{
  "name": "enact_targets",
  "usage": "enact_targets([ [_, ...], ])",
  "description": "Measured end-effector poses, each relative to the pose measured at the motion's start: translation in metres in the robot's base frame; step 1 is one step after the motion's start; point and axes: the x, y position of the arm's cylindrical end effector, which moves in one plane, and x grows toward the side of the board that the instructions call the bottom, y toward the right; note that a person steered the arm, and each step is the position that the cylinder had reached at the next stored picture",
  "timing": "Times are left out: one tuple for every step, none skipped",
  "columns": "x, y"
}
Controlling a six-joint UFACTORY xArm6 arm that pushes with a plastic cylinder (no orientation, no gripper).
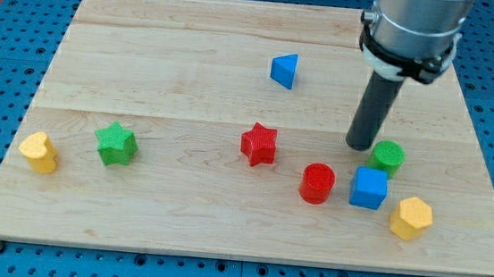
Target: Move the red star into the red circle
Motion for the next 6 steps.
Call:
enact_targets([
  [-0.036, -0.064],
  [-0.023, -0.127],
  [0.017, -0.117],
  [0.016, -0.174],
  [0.041, -0.196],
  [0.05, -0.127],
])
